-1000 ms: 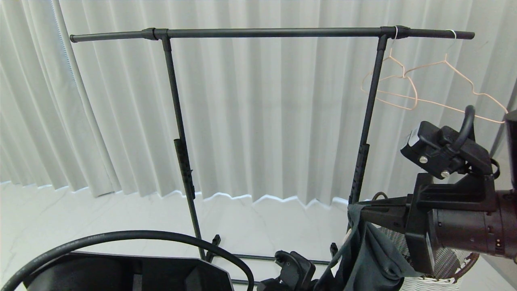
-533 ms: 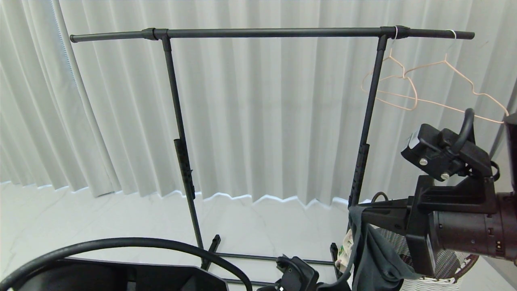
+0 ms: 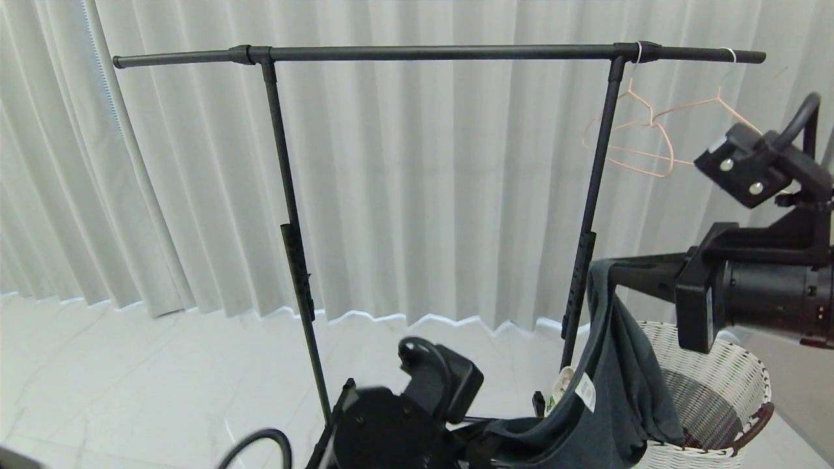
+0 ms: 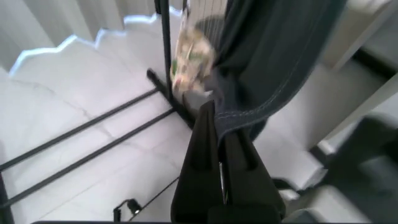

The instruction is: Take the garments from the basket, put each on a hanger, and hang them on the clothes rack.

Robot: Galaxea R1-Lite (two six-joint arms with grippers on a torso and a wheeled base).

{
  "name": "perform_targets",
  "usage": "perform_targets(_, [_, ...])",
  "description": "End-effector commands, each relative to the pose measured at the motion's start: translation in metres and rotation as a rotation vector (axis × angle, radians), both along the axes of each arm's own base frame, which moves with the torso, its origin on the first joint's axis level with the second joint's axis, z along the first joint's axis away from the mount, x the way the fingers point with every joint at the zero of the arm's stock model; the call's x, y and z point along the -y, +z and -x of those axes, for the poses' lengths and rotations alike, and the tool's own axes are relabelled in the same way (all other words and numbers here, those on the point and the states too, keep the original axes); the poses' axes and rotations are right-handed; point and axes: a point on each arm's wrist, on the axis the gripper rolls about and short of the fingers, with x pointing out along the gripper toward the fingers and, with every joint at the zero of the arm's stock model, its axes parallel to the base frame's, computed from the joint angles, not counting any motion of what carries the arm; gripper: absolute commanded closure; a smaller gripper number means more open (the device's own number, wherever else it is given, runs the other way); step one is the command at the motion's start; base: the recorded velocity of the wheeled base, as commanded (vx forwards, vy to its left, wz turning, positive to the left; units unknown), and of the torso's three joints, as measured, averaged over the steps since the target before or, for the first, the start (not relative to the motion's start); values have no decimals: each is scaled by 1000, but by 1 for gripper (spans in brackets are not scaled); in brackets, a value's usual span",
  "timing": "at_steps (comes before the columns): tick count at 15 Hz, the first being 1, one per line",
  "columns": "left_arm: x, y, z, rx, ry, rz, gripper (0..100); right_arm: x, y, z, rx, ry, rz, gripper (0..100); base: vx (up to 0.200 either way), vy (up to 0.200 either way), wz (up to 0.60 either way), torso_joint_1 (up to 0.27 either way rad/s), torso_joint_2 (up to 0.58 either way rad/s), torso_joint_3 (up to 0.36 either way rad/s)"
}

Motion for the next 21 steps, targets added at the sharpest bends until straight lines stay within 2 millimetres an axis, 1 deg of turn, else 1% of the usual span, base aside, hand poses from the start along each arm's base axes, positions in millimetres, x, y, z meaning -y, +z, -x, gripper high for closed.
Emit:
perform_targets(1, [-45, 160, 20, 110, 29, 307, 100, 2, 23, -8, 57, -28, -51, 100, 0, 0, 0, 0, 0, 0])
perform_targets(2, [-60, 197, 22, 130, 51, 333, 100, -1, 36, -12, 86, -29, -77, 100, 0, 0, 0, 0, 0, 0])
perform_targets(4, [-89, 242, 24, 157, 86, 352, 100, -8, 55, -20, 130, -27, -115, 100, 0, 0, 0, 0, 0, 0])
perform_targets(5, [-97, 252, 25, 168, 91, 351, 100, -10, 60, -22, 142, -26, -127, 100, 0, 0, 0, 0, 0, 0])
perform_targets(6, [-115, 269, 25, 206, 116, 305, 100, -16, 72, -29, 168, -27, -149, 100, 0, 0, 0, 0, 0, 0])
perform_targets(7, [-123, 277, 24, 249, 140, 262, 100, -19, 79, -34, 184, -29, -163, 100, 0, 0, 0, 0, 0, 0])
perform_targets(9, [-132, 291, 23, 325, 164, 253, 100, -24, 89, -40, 208, -29, -184, 100, 0, 0, 0, 0, 0, 0])
perform_targets(10, [-136, 296, 22, 355, 179, 247, 100, -26, 91, -42, 214, -29, -187, 100, 0, 0, 0, 0, 0, 0])
perform_targets(12, [-147, 291, 14, 374, 245, 135, 100, -27, 90, -43, 218, -25, -177, 100, 0, 0, 0, 0, 0, 0])
perform_targets(13, [-150, 288, 11, 373, 259, 91, 100, -28, 88, -43, 215, -26, -168, 100, 0, 0, 0, 0, 0, 0])
perform_targets(14, [-150, 287, 10, 373, 260, 81, 100, -28, 88, -43, 214, -25, -165, 100, 0, 0, 0, 0, 0, 0])
perform_targets(16, [-145, 277, 1, 390, 242, -18, 100, -28, 87, -43, 216, -22, -142, 100, 0, 0, 0, 0, 0, 0])
perform_targets(18, [-145, 269, -7, 417, 237, -111, 100, -28, 86, -43, 226, -19, -129, 100, 0, 0, 0, 0, 0, 0])
perform_targets(20, [-141, 262, -11, 399, 224, -137, 100, -24, 87, -43, 229, -35, -128, 100, 0, 0, 0, 0, 0, 0])
perform_targets(21, [-135, 259, -11, 392, 200, -139, 100, -18, 88, -45, 228, -58, -124, 100, 0, 0, 0, 0, 0, 0])
